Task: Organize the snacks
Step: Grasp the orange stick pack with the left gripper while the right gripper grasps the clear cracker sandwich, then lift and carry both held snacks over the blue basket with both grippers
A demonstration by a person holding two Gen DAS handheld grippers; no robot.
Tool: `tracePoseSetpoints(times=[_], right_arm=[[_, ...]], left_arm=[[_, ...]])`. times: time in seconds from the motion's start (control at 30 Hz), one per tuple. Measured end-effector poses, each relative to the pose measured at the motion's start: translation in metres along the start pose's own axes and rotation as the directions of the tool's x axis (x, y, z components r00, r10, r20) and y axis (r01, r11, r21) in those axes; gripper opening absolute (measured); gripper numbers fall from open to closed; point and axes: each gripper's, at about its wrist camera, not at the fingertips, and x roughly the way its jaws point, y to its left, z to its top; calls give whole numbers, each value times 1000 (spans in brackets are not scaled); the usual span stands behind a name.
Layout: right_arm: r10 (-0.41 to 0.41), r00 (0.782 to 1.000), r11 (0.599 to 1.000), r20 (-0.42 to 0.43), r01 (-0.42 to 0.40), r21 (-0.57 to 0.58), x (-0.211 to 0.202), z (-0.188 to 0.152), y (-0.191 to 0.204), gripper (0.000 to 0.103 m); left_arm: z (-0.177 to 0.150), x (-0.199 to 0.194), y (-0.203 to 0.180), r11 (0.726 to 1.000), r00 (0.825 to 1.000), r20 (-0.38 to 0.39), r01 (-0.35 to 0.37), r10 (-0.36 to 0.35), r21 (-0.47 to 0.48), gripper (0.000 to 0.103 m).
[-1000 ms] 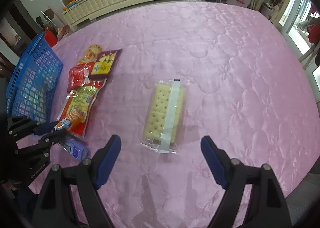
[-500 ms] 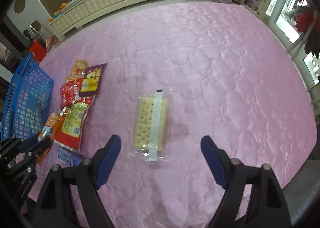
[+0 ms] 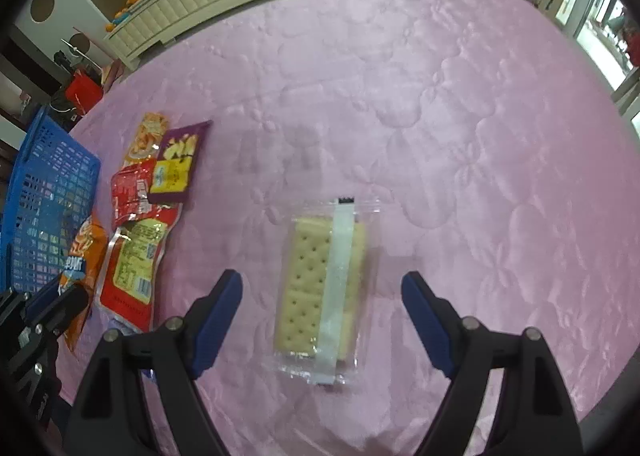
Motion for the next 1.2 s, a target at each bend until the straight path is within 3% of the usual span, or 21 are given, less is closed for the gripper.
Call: tracePoseSetpoints(times=[0.07, 0.33, 0.37, 0.43, 0.5, 0.77, 1.0, 1.2], right_arm=[[11, 1000, 1000, -13, -11, 3, 6, 1, -1, 73], [-5, 1000, 1000, -19, 5, -4, 15, 2, -1, 73], [-13, 1000, 1000, -21, 13, -13, 14, 1, 0, 70], [-52, 999, 997, -9, 52, -60, 13, -1, 6, 54], [-60, 998, 996, -3, 59, -70, 13, -2, 10, 51], [-5, 1000, 998, 24, 6, -66, -5, -14, 13, 50], [6, 994, 990, 113, 10, -139, -57, -28, 31, 50], [66, 982, 983, 176, -33, -183, -97, -30, 57, 50]], left_arm=[[1, 2, -1, 1000, 1000, -4, 3, -3, 5, 11], [-3, 8, -7, 1000, 1000, -17, 7, -7, 10, 11], [-4, 9, -8, 1000, 1000, -17, 6, -6, 10, 11], [-5, 8, -8, 1000, 1000, -16, 6, -6, 10, 11], [-7, 7, -8, 1000, 1000, -12, 9, -8, 6, 11], [-11, -14, 1, 999, 999, 25, 24, -23, -26, 11], [-16, -56, 9, 999, 991, 125, 43, -39, -32, 11], [-21, -92, 26, 998, 982, 189, 37, -26, -52, 11]])
